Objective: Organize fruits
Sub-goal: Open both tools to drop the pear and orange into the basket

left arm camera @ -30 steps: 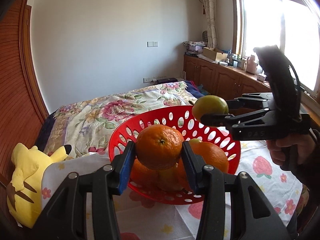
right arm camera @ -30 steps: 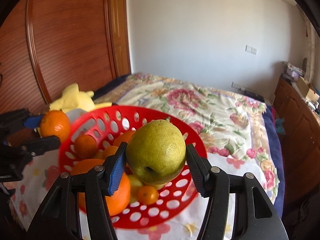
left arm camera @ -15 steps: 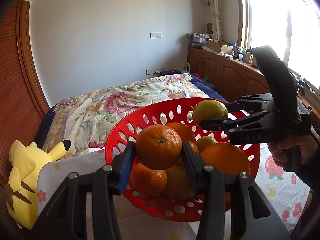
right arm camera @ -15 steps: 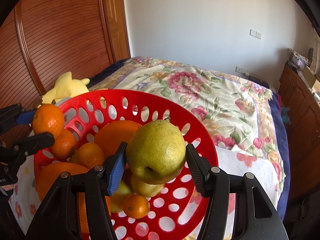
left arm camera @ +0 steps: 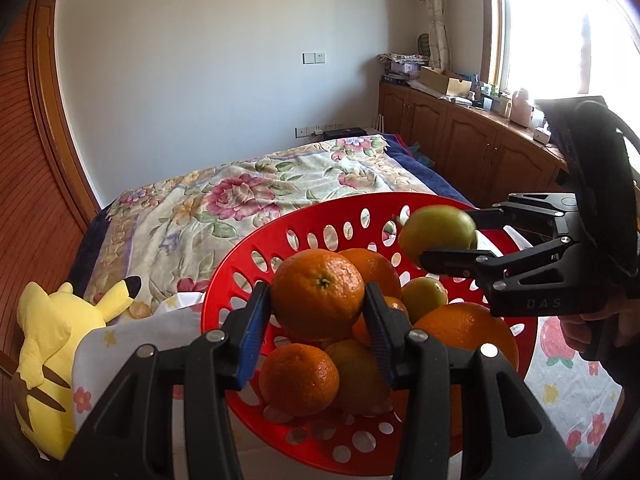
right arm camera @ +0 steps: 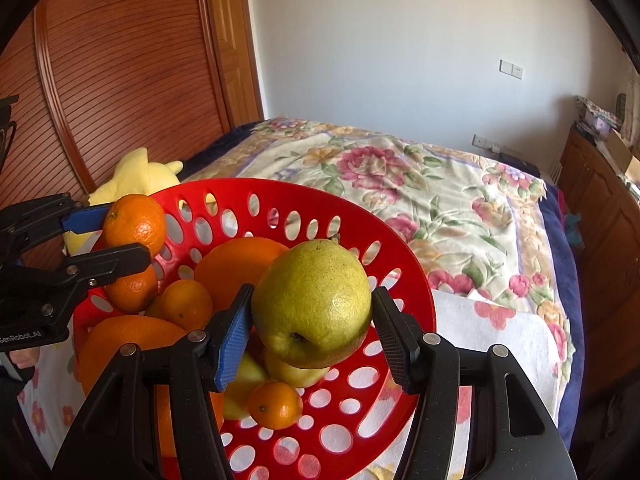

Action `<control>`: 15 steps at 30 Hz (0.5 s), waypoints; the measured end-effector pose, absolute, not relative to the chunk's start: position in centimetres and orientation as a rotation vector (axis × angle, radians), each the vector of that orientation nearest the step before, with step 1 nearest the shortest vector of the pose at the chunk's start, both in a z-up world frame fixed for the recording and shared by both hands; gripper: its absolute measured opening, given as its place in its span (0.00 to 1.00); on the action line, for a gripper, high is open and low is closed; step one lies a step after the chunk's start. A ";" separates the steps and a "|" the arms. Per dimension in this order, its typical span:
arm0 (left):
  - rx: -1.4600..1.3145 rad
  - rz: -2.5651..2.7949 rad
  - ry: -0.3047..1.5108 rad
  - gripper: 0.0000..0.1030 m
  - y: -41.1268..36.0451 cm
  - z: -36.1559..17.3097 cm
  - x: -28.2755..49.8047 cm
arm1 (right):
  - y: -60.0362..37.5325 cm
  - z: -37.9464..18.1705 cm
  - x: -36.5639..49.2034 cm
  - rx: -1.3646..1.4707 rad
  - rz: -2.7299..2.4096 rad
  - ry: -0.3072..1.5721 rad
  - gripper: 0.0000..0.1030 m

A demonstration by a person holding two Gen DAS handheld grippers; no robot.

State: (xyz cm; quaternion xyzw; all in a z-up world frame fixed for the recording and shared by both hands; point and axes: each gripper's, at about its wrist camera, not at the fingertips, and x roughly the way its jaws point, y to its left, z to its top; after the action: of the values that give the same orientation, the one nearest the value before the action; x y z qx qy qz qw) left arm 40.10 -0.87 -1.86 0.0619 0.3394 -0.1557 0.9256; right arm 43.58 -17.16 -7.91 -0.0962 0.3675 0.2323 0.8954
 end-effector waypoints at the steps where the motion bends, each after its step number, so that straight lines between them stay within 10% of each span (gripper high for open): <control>1: 0.124 -0.320 0.699 0.45 -0.9 -2.0 40.3 | -17.1 -7.8 43.4 -0.204 0.478 0.751 0.65; 15: 0.094 -0.281 0.689 0.49 -0.7 -1.4 39.5 | -18.3 -5.8 40.7 -0.170 0.452 0.665 0.68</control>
State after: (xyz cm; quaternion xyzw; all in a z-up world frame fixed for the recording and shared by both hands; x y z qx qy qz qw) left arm 39.50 -0.70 -1.43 0.0458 0.3363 -0.1371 0.9306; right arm 40.66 -18.28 -5.76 -0.0826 0.3232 0.2197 0.9168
